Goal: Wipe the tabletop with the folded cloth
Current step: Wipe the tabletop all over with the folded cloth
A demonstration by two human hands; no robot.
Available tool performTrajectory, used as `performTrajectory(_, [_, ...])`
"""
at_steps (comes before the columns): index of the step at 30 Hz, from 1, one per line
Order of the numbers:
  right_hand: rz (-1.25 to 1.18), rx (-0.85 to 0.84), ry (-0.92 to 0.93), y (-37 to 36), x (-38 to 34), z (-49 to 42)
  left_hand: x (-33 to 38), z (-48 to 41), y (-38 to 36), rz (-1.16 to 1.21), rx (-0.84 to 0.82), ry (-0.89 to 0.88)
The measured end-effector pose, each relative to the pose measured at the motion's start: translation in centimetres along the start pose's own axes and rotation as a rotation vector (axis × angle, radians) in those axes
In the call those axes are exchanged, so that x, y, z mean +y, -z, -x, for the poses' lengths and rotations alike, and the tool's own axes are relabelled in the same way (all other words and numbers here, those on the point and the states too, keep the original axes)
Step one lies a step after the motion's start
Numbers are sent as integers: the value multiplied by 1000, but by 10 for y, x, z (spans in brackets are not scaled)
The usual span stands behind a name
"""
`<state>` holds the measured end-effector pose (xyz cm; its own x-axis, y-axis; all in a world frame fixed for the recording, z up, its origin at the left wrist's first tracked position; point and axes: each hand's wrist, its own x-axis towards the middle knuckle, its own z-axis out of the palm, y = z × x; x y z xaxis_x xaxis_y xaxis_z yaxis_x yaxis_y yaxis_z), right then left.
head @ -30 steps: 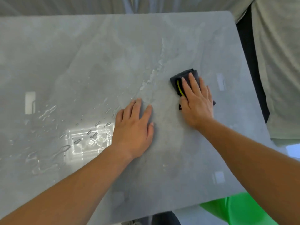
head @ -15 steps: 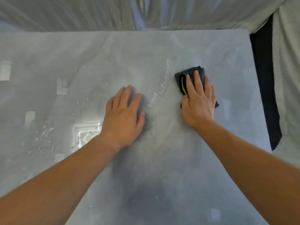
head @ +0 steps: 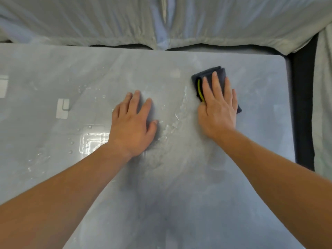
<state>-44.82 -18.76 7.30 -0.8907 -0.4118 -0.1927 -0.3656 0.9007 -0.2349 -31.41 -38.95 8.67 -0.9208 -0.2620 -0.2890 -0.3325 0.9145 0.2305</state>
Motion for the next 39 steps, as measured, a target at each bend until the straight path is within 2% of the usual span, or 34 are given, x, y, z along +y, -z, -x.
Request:
performTrajectory(2, [38, -51, 179, -1, 4, 22, 0, 1, 0, -1, -2, -1])
performTrajectory(4, [62, -100, 259, 3, 18, 16, -1, 1, -1, 9, -7, 3])
performTrajectory(6, [46, -63, 180, 10, 23, -18, -1, 1, -2, 41, 4, 3])
performTrajectory(9, [-17, 25, -42, 12, 8, -72, -2, 2, -4, 62, 11, -5])
performTrajectory(10, [-12, 43, -56, 10, -1, -79, -2, 2, -4, 67, 10, -9])
performTrajectory(12, [27, 34, 56, 4, -15, -71, -2, 3, -4, 66, 2, -14])
performTrajectory(14, [96, -21, 288, 0, -16, -46, -2, 2, -4, 52, 0, -14])
performTrajectory(16, [134, -99, 437, 4, -6, -34, -2, 3, -4, 45, -6, -20])
performTrajectory(18, [124, -98, 405, 9, -3, -54, -4, 3, -5, 43, 1, -26])
performTrajectory(21, [47, -11, 173, 8, -24, -92, -6, 3, -7, 44, 18, -48])
performTrajectory(22, [43, 12, 145, 5, -34, -93, -7, 3, -7, 47, 17, -52])
performTrajectory(24, [71, 11, 220, -3, -48, -75, -8, 4, -6, 53, -4, -60])
performTrajectory(27, [121, -113, 493, -4, -36, -33, -11, 4, -3, 74, -27, -68])
performTrajectory(29, [152, -180, 590, 4, -21, -42, -14, 5, -3, 83, -34, -79])
performTrajectory(33, [74, -111, 426, 13, -14, -89, -18, 5, -5, 91, -44, -102])
performTrajectory(35, [24, -96, 372, 10, -21, -76, -19, 5, -5, 109, -48, -109])
performTrajectory(39, [103, -147, 562, -2, -16, 7, -19, 14, 1, 238, -28, -126])
